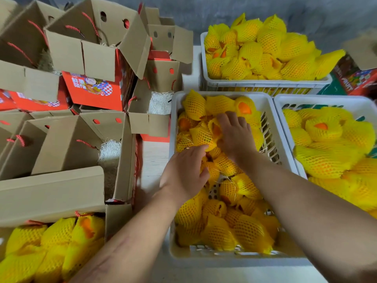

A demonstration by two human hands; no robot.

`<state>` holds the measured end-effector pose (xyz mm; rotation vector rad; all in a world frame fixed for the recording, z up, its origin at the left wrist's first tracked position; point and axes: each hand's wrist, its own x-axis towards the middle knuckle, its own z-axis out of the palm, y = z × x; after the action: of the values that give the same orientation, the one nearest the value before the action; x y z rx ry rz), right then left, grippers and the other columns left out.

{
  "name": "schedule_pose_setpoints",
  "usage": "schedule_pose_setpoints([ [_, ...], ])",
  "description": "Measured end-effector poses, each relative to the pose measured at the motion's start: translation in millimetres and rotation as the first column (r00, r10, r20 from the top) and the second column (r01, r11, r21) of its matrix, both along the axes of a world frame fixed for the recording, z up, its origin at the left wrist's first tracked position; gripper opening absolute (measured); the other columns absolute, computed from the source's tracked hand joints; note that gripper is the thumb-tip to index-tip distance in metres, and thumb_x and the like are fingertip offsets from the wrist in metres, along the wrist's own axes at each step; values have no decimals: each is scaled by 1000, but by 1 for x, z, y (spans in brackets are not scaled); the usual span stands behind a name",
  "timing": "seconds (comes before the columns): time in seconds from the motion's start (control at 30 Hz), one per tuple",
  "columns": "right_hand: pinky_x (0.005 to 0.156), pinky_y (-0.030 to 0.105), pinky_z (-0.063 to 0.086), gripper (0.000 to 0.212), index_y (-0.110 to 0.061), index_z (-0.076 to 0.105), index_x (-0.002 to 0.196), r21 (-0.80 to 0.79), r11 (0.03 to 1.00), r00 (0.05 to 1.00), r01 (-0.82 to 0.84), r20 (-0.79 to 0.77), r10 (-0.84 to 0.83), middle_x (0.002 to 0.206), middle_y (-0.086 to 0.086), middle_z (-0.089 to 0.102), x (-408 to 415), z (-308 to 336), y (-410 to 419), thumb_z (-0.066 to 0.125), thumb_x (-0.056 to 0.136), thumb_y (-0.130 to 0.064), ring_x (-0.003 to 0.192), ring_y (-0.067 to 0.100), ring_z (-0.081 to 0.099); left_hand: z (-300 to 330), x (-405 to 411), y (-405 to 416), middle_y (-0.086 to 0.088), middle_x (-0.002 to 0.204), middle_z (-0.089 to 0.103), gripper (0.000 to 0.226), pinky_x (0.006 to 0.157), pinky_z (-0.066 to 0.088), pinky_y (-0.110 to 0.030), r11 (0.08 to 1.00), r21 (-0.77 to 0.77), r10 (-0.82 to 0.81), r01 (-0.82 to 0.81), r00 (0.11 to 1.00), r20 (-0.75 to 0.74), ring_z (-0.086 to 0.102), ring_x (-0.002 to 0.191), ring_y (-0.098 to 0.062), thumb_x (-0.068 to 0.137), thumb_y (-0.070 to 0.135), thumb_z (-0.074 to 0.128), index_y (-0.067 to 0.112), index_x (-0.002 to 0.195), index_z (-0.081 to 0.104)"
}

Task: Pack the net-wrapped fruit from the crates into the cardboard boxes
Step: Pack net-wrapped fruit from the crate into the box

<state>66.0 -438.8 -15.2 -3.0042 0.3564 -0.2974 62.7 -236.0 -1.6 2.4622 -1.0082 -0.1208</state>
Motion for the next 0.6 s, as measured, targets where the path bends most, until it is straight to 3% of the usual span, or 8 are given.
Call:
schedule_pose_setpoints([
  [0.07,92,39,46,73,-19,43,140,347,938,993,24,97,-61,135,5,50,-12,5,7,78,76,-25,118,28,52,-1,2,-3,1,160,41,83,111,40,-35,999,16,28,-28,999,-16,43,142,-20,97,48,59,19,162,18],
  [0.17,72,19,53,56,-30,53,129,895,446,979,-16,105,-175,113,-11,69,-35,19,29,80,81,-27,99,4,67,-3,2,-7,0,167,29,113,113,40,-35,999,37,28,-27,1000,-13,40,146,-19,88,71,59,18,164,-5],
  [0.3,81,21,54,47,-27,65,127,998,33,998,-48,47,32,114,-5,75,-53,17,52,76,86,-47,104,11,71,-6,4,-2,8,158,42,91,97,53,-42,983,-160,77,-94,991,-112,56,132,-22,88,61,67,39,157,11],
  [0.4,74,30,56,59,-21,69,122,980,-197,994,-6,-16,-109,104,9,73,-48,15,49,58,87,-68,84,19,69,-7,5,2,13,153,42,79,91,55,-41,932,-309,126,-189,969,-214,56,128,-20,89,62,67,45,150,20],
  [0.43,76,37,56,52,-18,68,122,990,-140,976,5,-35,-216,106,11,73,-42,12,46,53,95,-60,87,23,69,-7,5,2,16,153,41,78,92,52,-36,916,-339,143,-215,963,-227,53,130,-15,89,63,66,45,150,21],
  [0.5,93,49,52,43,-20,57,138,954,280,941,110,-10,-337,124,5,67,-26,5,39,55,101,-41,114,28,63,-6,5,0,20,150,39,78,91,46,-30,894,-368,175,-256,955,-240,48,128,-8,88,61,68,44,149,22],
  [0.57,113,52,36,79,-23,27,158,709,672,976,215,-138,-167,152,4,44,-9,-4,38,68,94,-43,137,34,39,-5,4,-1,21,149,38,80,90,45,-27,889,-367,191,-275,950,-248,47,126,-6,87,62,70,45,148,21],
  [0.6,116,53,29,93,-24,16,161,586,778,966,227,-239,-102,158,6,32,-1,-9,39,71,90,-47,141,36,29,-5,3,0,21,148,39,81,90,45,-27,889,-363,196,-280,948,-252,48,126,-6,86,63,70,45,148,21],
])
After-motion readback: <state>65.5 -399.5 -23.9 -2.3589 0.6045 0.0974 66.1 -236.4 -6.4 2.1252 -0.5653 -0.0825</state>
